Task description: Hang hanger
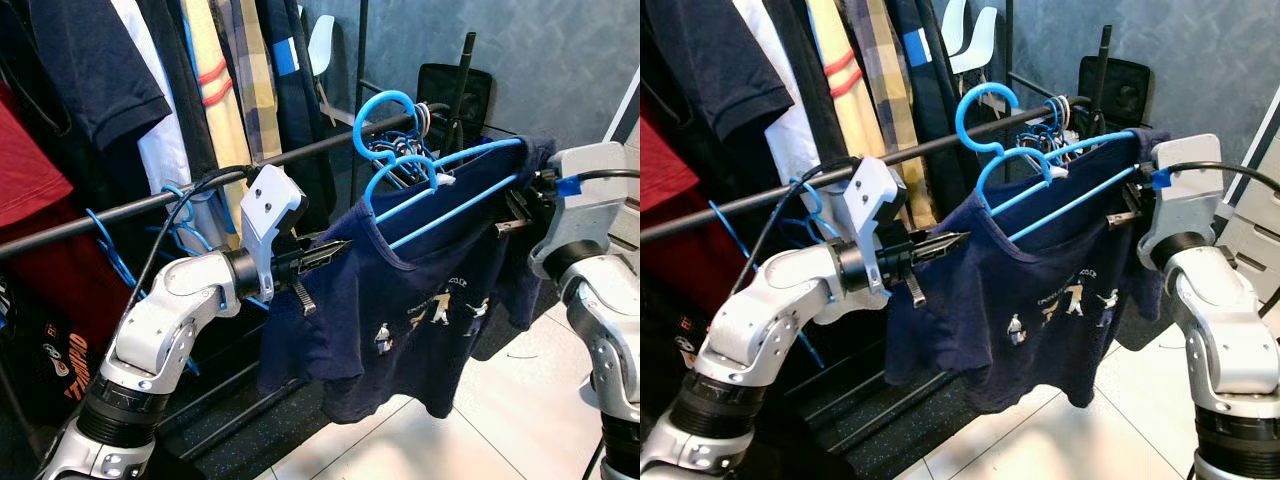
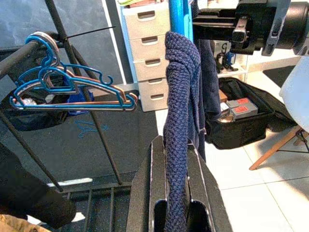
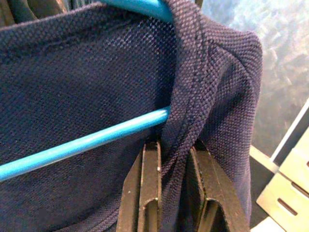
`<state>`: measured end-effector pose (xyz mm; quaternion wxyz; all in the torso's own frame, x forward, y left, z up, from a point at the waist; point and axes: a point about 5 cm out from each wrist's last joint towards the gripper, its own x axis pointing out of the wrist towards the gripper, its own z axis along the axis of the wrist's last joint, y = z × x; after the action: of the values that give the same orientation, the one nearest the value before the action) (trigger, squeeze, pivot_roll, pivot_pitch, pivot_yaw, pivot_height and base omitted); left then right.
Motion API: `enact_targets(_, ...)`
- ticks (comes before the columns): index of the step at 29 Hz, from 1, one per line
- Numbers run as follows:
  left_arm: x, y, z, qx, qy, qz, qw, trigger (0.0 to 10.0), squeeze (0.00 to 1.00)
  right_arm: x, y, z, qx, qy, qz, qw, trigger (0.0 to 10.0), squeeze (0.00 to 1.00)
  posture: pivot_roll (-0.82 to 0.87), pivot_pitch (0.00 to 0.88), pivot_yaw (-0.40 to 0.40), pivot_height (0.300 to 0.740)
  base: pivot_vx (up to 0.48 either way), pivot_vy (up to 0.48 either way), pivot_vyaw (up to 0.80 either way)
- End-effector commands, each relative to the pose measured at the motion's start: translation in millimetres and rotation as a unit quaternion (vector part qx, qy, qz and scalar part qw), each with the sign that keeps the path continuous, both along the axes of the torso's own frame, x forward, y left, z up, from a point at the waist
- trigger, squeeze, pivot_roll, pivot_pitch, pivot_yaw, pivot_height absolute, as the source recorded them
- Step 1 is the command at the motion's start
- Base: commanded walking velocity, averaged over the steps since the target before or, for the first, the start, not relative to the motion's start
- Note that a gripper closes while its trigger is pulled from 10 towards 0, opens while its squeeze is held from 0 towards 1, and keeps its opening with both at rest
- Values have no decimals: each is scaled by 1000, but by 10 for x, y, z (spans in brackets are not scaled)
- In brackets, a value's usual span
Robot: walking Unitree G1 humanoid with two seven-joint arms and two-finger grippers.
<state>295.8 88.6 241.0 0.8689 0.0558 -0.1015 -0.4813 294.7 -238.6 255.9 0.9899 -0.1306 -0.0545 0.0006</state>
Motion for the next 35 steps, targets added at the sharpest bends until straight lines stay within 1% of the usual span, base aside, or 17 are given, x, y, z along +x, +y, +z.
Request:
enact_targets(1, -58, -46, 91, -13, -18, -17, 1000, 10000, 0, 1, 19, -37, -1, 12, 3, 1000, 0, 0, -154, 0, 66, 740, 0, 0, 0)
enact_targets(5, -61, -33, 83, -11, -17, -19, 1000, 10000, 0, -1, -14, -30, -2, 11, -5, 1000, 0, 0, -154, 0, 67, 740, 0, 0, 0)
enact_targets(12, 55, 301, -184, 101, -11, 36, 994, 10000, 0, -16, -113, 258, -1, -43, -15, 999, 0, 0, -156, 0, 67, 740, 0, 0, 0)
enact_targets(16, 70, 367, -212, 117, -12, 45, 992, 10000, 0, -21, -133, 310, -2, -50, -17, 999, 0, 0, -158, 0, 68, 740, 0, 0, 0)
enact_targets(18, 84, 487, -241, 159, -22, 55, 985, 10000, 0, -37, -164, 432, 4, -67, -19, 998, 0, 0, -160, 0, 66, 740, 0, 0, 0)
enact_targets(20, 84, 487, -241, 159, -22, 55, 985, 10000, 0, -37, -164, 432, 4, -67, -19, 998, 0, 0, -160, 0, 66, 740, 0, 0, 0)
enact_targets(21, 81, 553, -249, 180, -28, 54, 982, 10000, 0, -42, -181, 494, 6, -76, -21, 997, 0, 0, -160, 0, 66, 740, 0, 0, 0)
enact_targets(24, 76, 592, -253, 193, -32, 52, 979, 10000, 0, -46, -190, 529, 7, -80, -21, 997, 0, 0, -163, 0, 66, 740, 0, 0, 0)
enact_targets(25, 57, 644, -162, 175, -43, 42, 983, 10000, 0, -41, -244, 509, 9, -70, -35, 997, 0, 0, -163, 0, 63, 740, 0, 0, 0)
enact_targets(27, 57, 644, -162, 175, -43, 42, 983, 10000, 0, -41, -244, 509, 9, -70, -35, 997, 0, 0, -163, 0, 63, 740, 0, 0, 0)
enact_targets(28, 38, 677, -52, 144, -52, 30, 988, 10000, 0, -36, -291, 458, 5, -54, -49, 997, 0, 0, -162, 0, 63, 740, 0, 0, 0)
enact_targets(29, -18, 685, 124, 78, -59, 3, 995, 10000, 0, -30, -343, 359, 7, -30, -67, 997, 0, 0, -162, 0, 63, 740, 0, 0, 0)
enact_targets(30, -63, 691, 236, 34, -66, -19, 997, 10000, 0, -27, -375, 292, 9, -14, -79, 997, 0, 0, -162, 0, 63, 740, 0, 0, 0)
enact_targets(31, -63, 691, 236, 34, -66, -19, 997, 10000, 0, -27, -375, 292, 9, -14, -79, 997, 0, 0, -162, 0, 63, 740, 0, 0, 0)
enact_targets(32, -106, 689, 333, -8, -70, -41, 997, 10000, 0, -26, -395, 223, 15, 2, -88, 996, 0, 0, -162, 0, 63, 740, 0, 0, 0)
enact_targets(33, -106, 689, 333, -8, -70, -41, 997, 10000, 0, -26, -395, 223, 15, 2, -88, 996, 0, 0, -162, 0, 63, 740, 0, 0, 0)
enact_targets(35, -188, 679, 394, -41, -67, -80, 994, 10000, 0, -26, -413, 169, 23, 13, -97, 995, 0, 0, -161, 0, 63, 740, 0, 0, 0)
